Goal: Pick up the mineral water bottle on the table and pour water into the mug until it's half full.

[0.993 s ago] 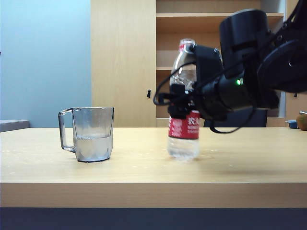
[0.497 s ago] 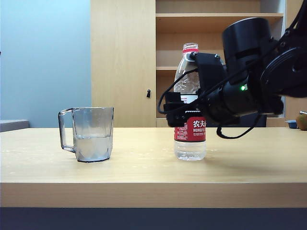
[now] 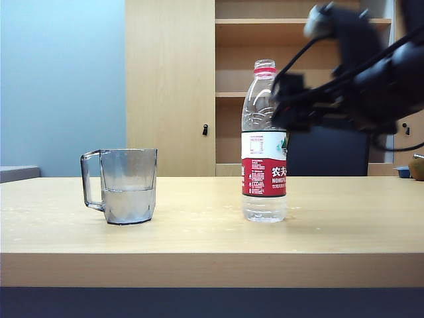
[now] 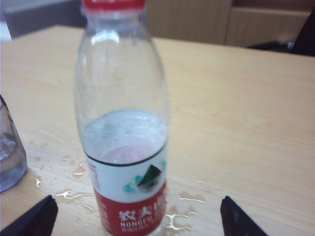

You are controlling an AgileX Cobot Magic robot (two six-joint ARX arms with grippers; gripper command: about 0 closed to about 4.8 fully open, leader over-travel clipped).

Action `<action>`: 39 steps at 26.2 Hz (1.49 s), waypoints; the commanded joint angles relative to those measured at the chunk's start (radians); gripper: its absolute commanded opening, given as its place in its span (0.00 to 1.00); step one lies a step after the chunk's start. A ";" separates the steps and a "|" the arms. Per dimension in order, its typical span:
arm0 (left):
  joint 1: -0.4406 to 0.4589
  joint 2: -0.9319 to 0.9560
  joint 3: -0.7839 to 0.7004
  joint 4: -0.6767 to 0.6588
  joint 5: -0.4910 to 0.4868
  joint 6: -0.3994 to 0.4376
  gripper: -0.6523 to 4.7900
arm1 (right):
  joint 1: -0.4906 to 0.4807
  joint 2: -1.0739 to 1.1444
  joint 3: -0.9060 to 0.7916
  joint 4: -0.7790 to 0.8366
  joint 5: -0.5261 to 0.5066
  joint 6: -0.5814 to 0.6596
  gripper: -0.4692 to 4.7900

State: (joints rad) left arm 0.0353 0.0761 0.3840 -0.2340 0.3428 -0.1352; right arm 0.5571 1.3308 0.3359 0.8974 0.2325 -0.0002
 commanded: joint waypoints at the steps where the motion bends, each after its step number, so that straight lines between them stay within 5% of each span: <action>1: 0.001 -0.073 0.004 -0.091 -0.185 0.008 0.12 | 0.002 -0.172 -0.078 -0.048 0.005 0.047 0.97; 5: 0.000 -0.072 -0.028 -0.102 -0.158 0.091 0.17 | 0.039 -0.460 -0.109 -0.285 -0.018 0.063 0.16; 6: 0.000 -0.072 -0.040 -0.102 -0.153 0.102 0.18 | 0.055 -0.525 -0.109 -0.347 -0.049 0.063 0.07; 17: 0.000 -0.073 -0.300 0.009 -0.168 0.094 0.19 | 0.267 -1.069 -0.109 -0.803 -0.124 0.079 0.08; 29: 0.000 -0.069 -0.370 0.056 -0.171 0.098 0.19 | 0.268 -1.273 -0.109 -0.827 -0.122 0.079 0.08; 33: 0.000 -0.069 -0.370 0.056 -0.171 0.098 0.19 | 0.226 -1.334 -0.109 -0.853 -0.132 0.079 0.08; 39: 0.001 -0.073 -0.370 0.057 -0.174 0.098 0.19 | -0.082 -1.333 -0.113 -0.893 -0.150 0.079 0.08</action>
State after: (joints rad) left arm 0.0353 0.0017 0.0139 -0.1818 0.1692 -0.0383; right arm 0.5171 -0.0002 0.2214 0.0216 0.0963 0.0757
